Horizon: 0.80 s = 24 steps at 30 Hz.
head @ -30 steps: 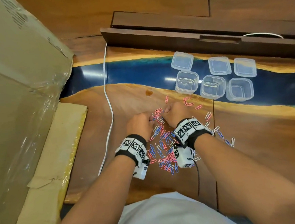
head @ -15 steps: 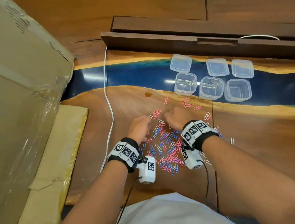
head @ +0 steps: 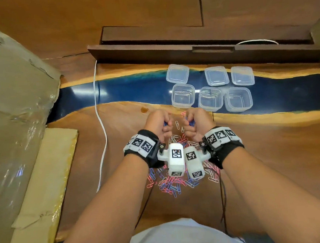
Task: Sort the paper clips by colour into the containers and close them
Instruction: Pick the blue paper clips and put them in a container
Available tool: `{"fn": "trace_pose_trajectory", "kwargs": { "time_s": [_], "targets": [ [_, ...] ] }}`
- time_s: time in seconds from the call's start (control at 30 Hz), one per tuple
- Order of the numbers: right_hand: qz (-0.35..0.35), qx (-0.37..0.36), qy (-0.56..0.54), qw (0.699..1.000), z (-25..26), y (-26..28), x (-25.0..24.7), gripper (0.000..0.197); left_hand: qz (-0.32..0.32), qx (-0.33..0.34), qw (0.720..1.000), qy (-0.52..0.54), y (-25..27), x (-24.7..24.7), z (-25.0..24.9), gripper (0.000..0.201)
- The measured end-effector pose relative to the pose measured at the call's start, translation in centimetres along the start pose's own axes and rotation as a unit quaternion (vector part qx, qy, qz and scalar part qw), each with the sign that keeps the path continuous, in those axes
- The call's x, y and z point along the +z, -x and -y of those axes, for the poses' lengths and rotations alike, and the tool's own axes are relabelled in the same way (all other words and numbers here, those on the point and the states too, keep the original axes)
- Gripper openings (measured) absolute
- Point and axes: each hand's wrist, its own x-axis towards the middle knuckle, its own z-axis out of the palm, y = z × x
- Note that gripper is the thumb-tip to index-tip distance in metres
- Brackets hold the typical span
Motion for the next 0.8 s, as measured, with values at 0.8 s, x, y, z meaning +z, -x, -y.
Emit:
{"fn": "trace_pose_trajectory", "kwargs": {
  "time_s": [0.8],
  "targets": [
    [0.012,-0.049,0.173,0.984,8.8,-0.4,-0.9,0.023,-0.044,0.096,0.982,-0.155,-0.2,-0.3,-6.0,0.011]
  ]
}}
